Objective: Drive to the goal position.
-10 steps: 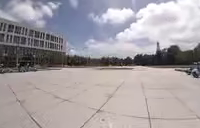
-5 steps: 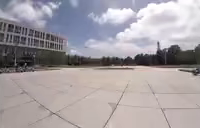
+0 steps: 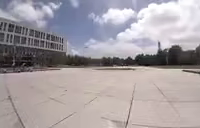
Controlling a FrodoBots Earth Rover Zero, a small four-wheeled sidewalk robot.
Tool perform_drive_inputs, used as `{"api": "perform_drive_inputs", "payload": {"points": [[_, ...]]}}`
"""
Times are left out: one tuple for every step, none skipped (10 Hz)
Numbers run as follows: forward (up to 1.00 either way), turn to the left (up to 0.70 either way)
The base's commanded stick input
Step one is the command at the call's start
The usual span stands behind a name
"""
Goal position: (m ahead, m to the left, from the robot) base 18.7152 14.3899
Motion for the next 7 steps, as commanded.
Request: {"api": "perform_drive_inputs", "payload": {"points": [[1.00, 0.00], [1.00, 0.00], [1.00, 0.00], [1.00, 0.00], [1.00, 0.00], [1.00, 0.04], [1.00, 0.22]]}}
